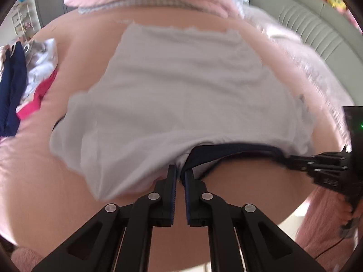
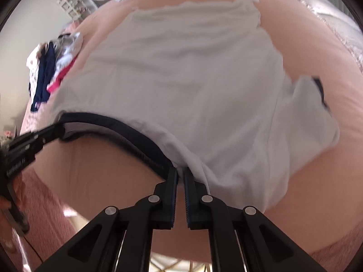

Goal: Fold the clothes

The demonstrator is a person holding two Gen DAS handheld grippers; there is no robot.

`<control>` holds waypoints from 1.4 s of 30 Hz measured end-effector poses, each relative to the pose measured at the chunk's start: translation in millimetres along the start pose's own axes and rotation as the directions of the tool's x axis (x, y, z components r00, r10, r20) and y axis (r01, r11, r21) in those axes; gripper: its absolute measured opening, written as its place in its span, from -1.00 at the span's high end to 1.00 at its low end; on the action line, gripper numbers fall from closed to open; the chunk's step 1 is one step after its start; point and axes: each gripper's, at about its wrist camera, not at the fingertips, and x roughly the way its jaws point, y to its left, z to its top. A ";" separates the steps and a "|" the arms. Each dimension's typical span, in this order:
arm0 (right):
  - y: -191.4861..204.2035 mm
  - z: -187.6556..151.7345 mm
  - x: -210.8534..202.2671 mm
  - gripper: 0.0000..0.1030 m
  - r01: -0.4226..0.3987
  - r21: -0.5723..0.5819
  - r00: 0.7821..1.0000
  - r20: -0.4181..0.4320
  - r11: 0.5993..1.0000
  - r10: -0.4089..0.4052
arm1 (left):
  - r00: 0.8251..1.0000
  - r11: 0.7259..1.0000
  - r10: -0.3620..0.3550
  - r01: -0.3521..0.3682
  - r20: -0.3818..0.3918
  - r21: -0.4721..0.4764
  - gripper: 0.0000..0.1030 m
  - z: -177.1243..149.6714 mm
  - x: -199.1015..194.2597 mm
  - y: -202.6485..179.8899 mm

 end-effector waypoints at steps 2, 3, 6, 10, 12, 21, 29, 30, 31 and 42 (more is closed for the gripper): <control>-1.3 -10.2 -6.4 0.90 -0.006 0.009 1.000 -0.002 1.000 0.006 | 0.999 1.000 -0.014 0.014 -0.043 0.003 0.90 -8.3 5.0 0.9; -1.3 -12.9 -10.8 0.90 -0.008 0.015 1.000 0.005 1.000 0.008 | 0.998 1.000 -0.020 0.020 -0.062 0.000 0.90 -11.4 7.2 1.5; 7.3 -11.2 -30.1 0.90 -0.026 0.002 0.998 0.063 1.000 0.025 | 0.997 0.999 -0.042 0.040 -0.071 -0.030 0.90 -18.0 4.4 4.5; 26.9 -9.5 -33.5 0.89 -0.034 -0.030 0.996 0.081 0.999 0.036 | 0.994 0.992 -0.101 0.098 -0.030 -0.082 0.89 -22.1 -5.9 10.8; 27.9 -1.9 -16.2 0.88 -0.023 -0.033 0.999 0.042 0.999 0.024 | 0.996 0.994 -0.086 0.084 -0.028 -0.076 0.89 -21.1 -2.0 10.3; 50.2 35.0 16.1 0.88 -0.004 -0.093 0.999 -0.041 0.996 0.000 | 1.000 0.998 -0.029 0.030 0.011 -0.059 0.87 9.1 8.7 -2.4; 14.8 72.0 -9.3 0.88 0.065 0.104 0.989 0.126 0.993 -0.078 | 0.998 0.993 0.042 -0.037 0.040 -0.113 0.87 33.6 13.5 10.7; 18.3 71.2 -8.8 0.88 0.067 0.094 0.989 0.125 0.993 -0.078 | 0.999 0.993 0.028 -0.022 0.043 -0.119 0.87 33.3 12.5 11.9; 12.2 61.7 -15.2 0.88 0.071 0.076 0.991 0.111 0.995 -0.079 | 0.999 0.992 0.012 -0.006 0.049 -0.124 0.87 32.5 10.5 12.8; 13.0 22.5 -38.2 0.60 0.006 0.078 0.994 0.107 0.997 -0.015 | 0.991 0.999 -0.040 0.043 0.126 -0.016 -0.06 31.2 0.9 -10.0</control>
